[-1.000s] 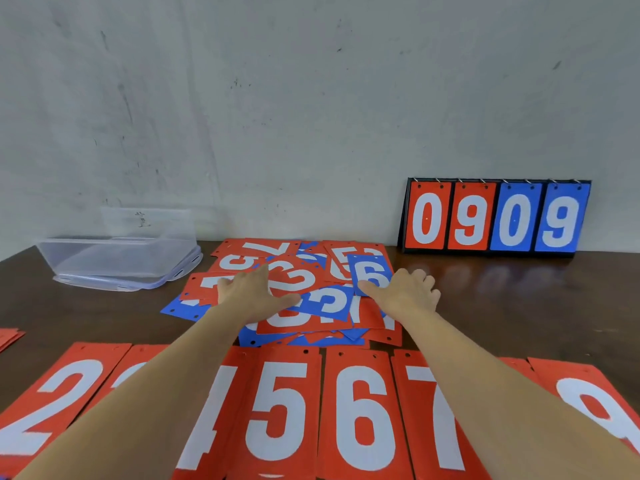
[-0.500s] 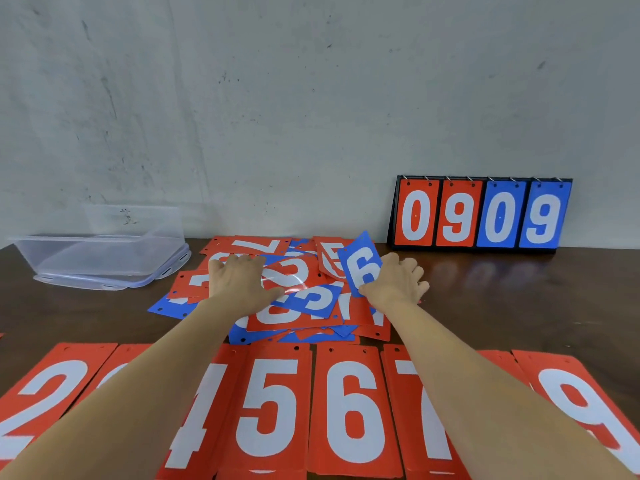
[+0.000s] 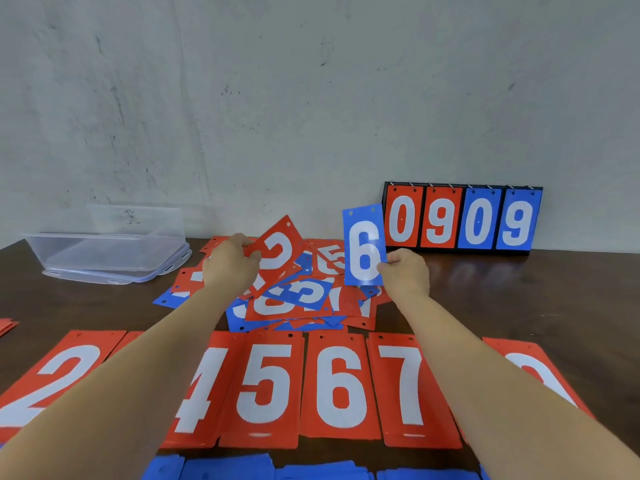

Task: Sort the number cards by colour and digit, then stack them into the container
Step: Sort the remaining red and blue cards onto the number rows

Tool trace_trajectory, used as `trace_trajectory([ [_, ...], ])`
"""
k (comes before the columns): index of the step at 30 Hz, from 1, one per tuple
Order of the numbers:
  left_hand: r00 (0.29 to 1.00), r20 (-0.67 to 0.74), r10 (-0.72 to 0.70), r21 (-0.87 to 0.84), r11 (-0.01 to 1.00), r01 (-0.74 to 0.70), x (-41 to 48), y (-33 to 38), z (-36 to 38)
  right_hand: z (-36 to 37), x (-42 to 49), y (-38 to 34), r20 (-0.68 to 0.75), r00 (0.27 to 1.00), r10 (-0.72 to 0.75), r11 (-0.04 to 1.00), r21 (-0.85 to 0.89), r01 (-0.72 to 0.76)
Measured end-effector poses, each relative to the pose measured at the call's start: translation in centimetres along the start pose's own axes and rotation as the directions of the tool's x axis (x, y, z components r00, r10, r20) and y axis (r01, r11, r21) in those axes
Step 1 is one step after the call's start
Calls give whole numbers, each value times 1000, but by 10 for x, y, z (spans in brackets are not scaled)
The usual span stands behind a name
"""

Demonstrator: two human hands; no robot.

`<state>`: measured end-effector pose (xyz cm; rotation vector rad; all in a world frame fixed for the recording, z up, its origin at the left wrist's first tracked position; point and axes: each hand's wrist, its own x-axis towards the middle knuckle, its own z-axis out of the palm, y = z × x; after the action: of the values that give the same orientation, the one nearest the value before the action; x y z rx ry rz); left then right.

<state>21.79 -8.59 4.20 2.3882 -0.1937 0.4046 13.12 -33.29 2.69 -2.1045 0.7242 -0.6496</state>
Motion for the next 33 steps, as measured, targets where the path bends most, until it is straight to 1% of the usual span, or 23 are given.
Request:
trace_trajectory([
  [3,998,-40,-57,-180,982,49,-13,7,-16,-15,-16,-6,1,1000,-31,992,124,31],
  [5,996,-32,-83,-259,963,72,-27,11,-27,-24,-30,-8,10,997,-73,982,177,70],
  [8,995,-14,-94,-356,931,83,-51,13,-42,-38,-52,-7,38,995,-93,971,224,82],
  [12,994,-25,-108,-386,918,90,-88,10,-65,-53,-78,-5,69,990,-120,966,240,100],
  [18,987,-17,-159,-448,884,135,-146,1,-94,-71,-114,-3,100,989,-111,956,284,78],
  [21,984,-7,-178,-452,878,156,-167,-3,-102,-81,-136,-2,129,987,-91,943,329,44],
  [25,977,3,-213,-483,855,188,-190,-9,-114,-94,-177,-2,203,977,-61,928,371,-19],
  [30,974,59,-217,-525,824,216,-206,-19,-130,-99,-233,-2,257,965,-60,925,378,-43],
  [33,975,96,-202,-529,819,222,-212,-31,-140,-102,-263,-3,238,970,-44,938,345,-42],
])
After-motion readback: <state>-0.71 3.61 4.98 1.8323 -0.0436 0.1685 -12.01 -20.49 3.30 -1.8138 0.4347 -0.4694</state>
